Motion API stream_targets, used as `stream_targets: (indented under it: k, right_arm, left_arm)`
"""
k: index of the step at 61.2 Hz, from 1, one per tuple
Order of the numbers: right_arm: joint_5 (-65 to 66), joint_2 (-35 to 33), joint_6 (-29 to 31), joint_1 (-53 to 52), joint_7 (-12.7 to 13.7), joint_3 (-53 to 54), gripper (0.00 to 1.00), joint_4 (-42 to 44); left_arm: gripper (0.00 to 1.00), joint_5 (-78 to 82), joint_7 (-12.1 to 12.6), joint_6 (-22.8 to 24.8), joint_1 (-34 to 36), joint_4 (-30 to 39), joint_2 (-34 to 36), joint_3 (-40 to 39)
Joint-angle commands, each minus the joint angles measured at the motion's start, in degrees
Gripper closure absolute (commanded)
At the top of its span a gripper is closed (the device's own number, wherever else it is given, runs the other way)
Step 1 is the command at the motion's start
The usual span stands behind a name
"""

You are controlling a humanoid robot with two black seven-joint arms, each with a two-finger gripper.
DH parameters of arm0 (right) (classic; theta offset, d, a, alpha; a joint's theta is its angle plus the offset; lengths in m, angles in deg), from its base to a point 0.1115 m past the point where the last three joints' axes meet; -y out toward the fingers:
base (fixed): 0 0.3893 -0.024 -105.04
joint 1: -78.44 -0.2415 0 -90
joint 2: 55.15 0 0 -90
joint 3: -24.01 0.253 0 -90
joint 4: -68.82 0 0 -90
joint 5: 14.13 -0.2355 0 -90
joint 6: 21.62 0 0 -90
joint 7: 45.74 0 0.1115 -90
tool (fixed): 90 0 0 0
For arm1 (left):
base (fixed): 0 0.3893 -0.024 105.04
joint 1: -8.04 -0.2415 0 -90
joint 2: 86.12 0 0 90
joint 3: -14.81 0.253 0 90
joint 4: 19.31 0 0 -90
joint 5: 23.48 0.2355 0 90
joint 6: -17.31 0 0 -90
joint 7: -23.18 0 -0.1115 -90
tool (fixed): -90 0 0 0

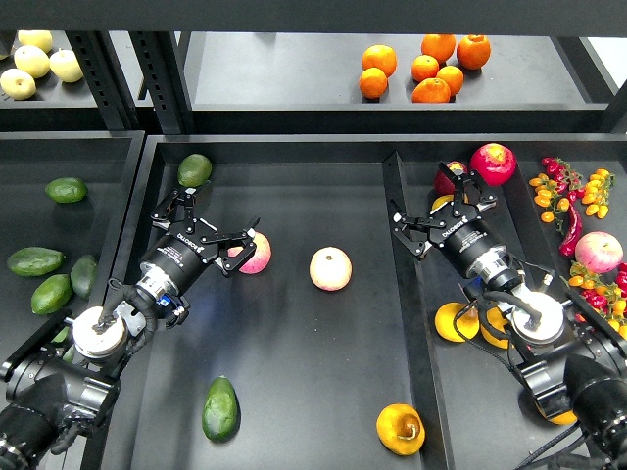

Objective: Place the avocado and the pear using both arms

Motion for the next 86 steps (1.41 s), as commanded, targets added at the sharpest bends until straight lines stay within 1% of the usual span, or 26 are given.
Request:
stream_targets:
  k: [1, 7, 14, 22, 24, 26, 27, 28, 29, 31, 42, 46, 51, 64, 65, 72, 86]
  right_arm:
    - [0.00, 0.00, 0.00, -0.08, 0.00, 0.00, 0.01, -0.05]
    - [0.00, 0.00, 0.00, 0.00, 0.00, 0.00, 0.01, -0.05]
    - [0.00, 0.00, 0.00, 0.00, 0.00, 0.00, 0.01, 0.03]
    - [0.00, 0.00, 0.00, 0.27, 0.00, 0.00, 0.01, 0.03]
    - [0.00, 0.00, 0.00, 0.36, 0.00, 0.00, 0.01, 0.03]
    - [0.00, 0.00, 0.00, 0.36, 0.00, 0.00, 0.01, 0.03]
    - [0.00, 0.00, 0.00, 0.36, 0.00, 0.00, 0.01, 0.03]
    - [0.00, 0.00, 0.00, 0.36, 0.00, 0.00, 0.01, 0.03]
    - [0.00, 0.00, 0.00, 0.36, 0.00, 0.00, 0.01, 0.03]
    - [0.00, 0.00, 0.00, 0.36, 0.00, 0.00, 0.01, 0.03]
    - [0.00, 0.00, 0.00, 0.71, 0.00, 0.00, 0.01, -0.05]
    - [0.00, 0.00, 0.00, 0.80, 0.00, 0.00, 0.01, -0.14]
    - [-0.09, 0.00, 0.00, 1.06, 0.00, 0.00, 0.01, -0.14]
    - [0.00, 0.00, 0.00, 1.06, 0.00, 0.00, 0.01, -0.14]
    - [0.00, 0.00, 0.00, 1.06, 0.00, 0.00, 0.01, -0.14]
    - [0.00, 0.00, 0.00, 1.06, 0.00, 0.00, 0.01, -0.14]
    - [0.00, 0.00, 0.00, 1.06, 0.00, 0.00, 0.01, -0.14]
  left_arm:
    - [0.01, 0.09, 0.06, 0.00, 0.09, -0.08, 0.00, 0.01]
    - [0.01, 0.00, 0.06, 0.00, 0.09, 0.09, 0.00, 0.01]
    - [0.01, -0.08, -0.56, 0.00, 0.09, 0.09, 0.00, -0.07]
    - [0.01, 0.09, 0.94, 0.00, 0.26, -0.96, 0.00, -0.25]
    - [0.01, 0.09, 1.90, 0.00, 0.35, -0.61, 0.00, -0.34]
    - [0.01, 0.09, 3.65, 0.00, 0.53, -0.35, 0.00, -0.34]
    - [0.01, 0.09, 4.71, 0.00, 0.61, -0.26, 0.00, -0.34]
    - [0.01, 0.09, 6.46, 0.00, 0.70, -0.17, 0.00, -0.25]
    - [0.01, 0.01, 7.34, 0.00, 0.79, -0.08, 0.00, -0.25]
    - [0.01, 0.00, 10.15, 0.00, 1.14, -0.08, 0.00, -0.25]
    - [0.01, 0.27, 10.22, 0.00, 4.30, 0.27, 0.00, 0.54]
    - [0.01, 0.27, 10.22, 0.00, 4.92, 0.79, 0.00, 2.56]
    - [0.01, 0.27, 10.22, 0.00, 5.97, 1.67, 3.34, 5.90]
    - [0.01, 0.18, 10.22, 0.00, 10.28, 2.20, 11.51, 15.39]
    - [0.01, 0.18, 10.22, 0.00, 12.28, 2.20, 14.21, 18.88]
    - [0.01, 0.27, 10.22, 0.00, 16.60, 2.11, 18.45, 25.67]
    - [0.01, 2.81, 10.22, 0.00, 22.23, 3.69, 23.20, 37.45]
